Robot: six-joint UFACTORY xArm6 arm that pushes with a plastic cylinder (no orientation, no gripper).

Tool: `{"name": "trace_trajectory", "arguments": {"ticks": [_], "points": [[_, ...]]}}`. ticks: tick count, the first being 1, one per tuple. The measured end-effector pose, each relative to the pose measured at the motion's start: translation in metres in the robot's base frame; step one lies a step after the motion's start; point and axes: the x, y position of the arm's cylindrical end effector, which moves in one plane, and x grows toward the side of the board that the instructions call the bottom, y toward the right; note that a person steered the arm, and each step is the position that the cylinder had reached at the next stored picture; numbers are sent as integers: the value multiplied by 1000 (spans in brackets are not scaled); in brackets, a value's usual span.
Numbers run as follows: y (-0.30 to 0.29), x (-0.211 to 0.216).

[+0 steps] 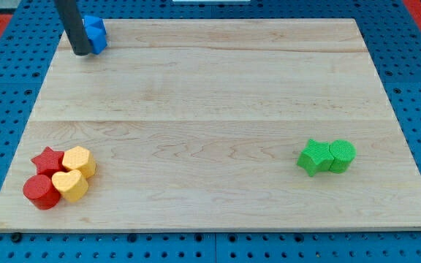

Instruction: Move your arm towards the green star

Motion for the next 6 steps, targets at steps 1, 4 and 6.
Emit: {"name": "trace_trajectory", "arguments": {"ticks": [1, 4, 6], "points": [[2, -1], [168, 178], [311, 280]]}}
